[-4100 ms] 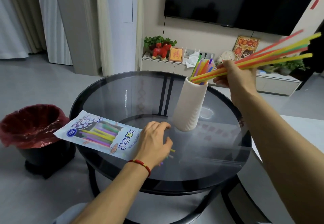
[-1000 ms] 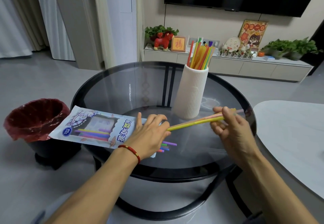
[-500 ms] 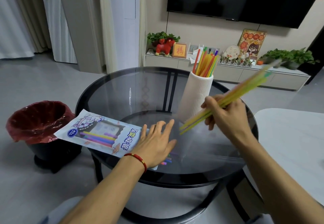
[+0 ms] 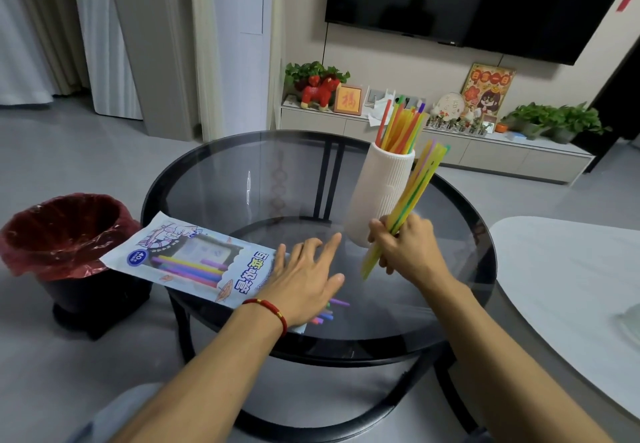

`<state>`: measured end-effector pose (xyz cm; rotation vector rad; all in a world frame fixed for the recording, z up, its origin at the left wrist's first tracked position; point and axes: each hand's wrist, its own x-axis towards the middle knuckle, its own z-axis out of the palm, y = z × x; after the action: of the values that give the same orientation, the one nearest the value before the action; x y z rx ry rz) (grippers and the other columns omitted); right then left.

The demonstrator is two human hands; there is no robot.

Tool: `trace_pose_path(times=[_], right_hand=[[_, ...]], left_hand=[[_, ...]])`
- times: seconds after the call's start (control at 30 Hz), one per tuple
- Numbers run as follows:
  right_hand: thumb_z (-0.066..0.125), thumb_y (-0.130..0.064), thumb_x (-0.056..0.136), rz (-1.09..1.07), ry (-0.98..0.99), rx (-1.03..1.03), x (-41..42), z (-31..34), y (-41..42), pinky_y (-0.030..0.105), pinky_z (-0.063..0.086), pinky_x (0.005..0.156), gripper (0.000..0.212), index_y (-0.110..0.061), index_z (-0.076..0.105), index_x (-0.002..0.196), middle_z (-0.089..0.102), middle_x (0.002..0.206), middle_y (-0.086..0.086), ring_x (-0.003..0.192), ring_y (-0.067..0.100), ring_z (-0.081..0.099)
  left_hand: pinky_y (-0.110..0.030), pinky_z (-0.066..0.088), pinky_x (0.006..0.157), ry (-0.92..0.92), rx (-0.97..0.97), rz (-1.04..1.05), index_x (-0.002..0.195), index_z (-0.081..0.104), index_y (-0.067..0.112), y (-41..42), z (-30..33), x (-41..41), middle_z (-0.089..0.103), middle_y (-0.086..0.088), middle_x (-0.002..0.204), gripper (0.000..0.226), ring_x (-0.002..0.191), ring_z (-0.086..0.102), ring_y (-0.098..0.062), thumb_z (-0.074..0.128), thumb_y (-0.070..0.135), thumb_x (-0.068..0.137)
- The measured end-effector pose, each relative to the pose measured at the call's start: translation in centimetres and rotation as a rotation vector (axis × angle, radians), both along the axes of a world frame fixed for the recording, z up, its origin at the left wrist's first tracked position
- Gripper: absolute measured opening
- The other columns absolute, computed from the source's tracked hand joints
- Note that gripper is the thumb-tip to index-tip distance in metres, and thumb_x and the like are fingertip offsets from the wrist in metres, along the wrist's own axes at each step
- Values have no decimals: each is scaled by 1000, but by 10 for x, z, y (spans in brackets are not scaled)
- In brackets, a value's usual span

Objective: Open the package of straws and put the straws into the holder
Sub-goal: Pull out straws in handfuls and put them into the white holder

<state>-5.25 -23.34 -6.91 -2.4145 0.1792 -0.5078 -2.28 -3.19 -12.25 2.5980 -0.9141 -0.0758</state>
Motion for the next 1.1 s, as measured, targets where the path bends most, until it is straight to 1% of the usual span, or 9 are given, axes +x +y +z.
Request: trace_pose_path(times=[0.23,0.3,0.4,0.47,0.53,0.63,0.83,1.0,1.1], right_hand=[[57,-27,106,14,8,88,-7,-11,-6,21,55,46,38,-10,74,77,71,53,8,40,15,69],[60,-26,104,-5,-94,201,-7,-3,-9,21,55,46,35,-11,76,76,72,53,9,42,17,70],[65,-24,98,-81,-357,542,0,27,-18,32,59,48,31,-8,78,76,74,58,14,47,26,70],[66,-25,97,-101,-515,753,9,56,-27,31,59,48,30,-9,78,75,74,60,10,47,25,69],[66,-29,96,-105,-620,817,17,82,-34,29,59,47,32,-12,77,72,74,61,6,46,23,69],[66,-29,96,-123,-634,651,29,106,-36,32,61,46,29,-13,77,74,75,60,3,50,23,73],[62,-24,99,-208,-379,97,56,126,-22,30,63,46,30,-6,74,77,70,56,1,40,11,69],[72,-24,97,-180,-171,17,68,136,-12,17,44,31,29,1,73,84,65,54,7,26,3,55],[78,-31,92,-202,-151,-17,69,143,-8,20,50,35,28,-5,71,83,70,62,10,32,6,60]], left_hand=[[-57,10,121,52,-134,11,157,8,27,-7,3,0,33,-6,147,62,141,26,-26,34,42,102],[-53,18,120,37,-210,16,156,13,28,-7,4,0,35,-4,146,60,138,27,-23,36,40,102],[-45,28,116,9,-310,30,155,19,27,-7,6,-1,37,-2,144,58,135,28,-21,38,38,102],[-41,30,114,-10,-335,36,154,21,27,-7,7,-1,37,-1,144,57,134,29,-20,40,37,102],[-37,31,114,-19,-348,39,154,21,26,-8,7,-1,37,0,145,57,135,29,-18,40,36,102],[-33,30,112,-32,-372,45,154,23,26,-8,8,-1,38,1,144,56,134,28,-15,41,35,102],[-29,28,109,-30,-404,38,154,23,26,-9,10,0,38,1,143,56,133,28,-12,43,34,102],[-31,29,109,-30,-400,32,153,21,28,-8,9,0,37,1,143,57,134,26,-13,43,33,102],[-35,32,109,-29,-399,26,153,21,29,-8,9,0,38,1,143,57,133,27,-13,44,33,101]])
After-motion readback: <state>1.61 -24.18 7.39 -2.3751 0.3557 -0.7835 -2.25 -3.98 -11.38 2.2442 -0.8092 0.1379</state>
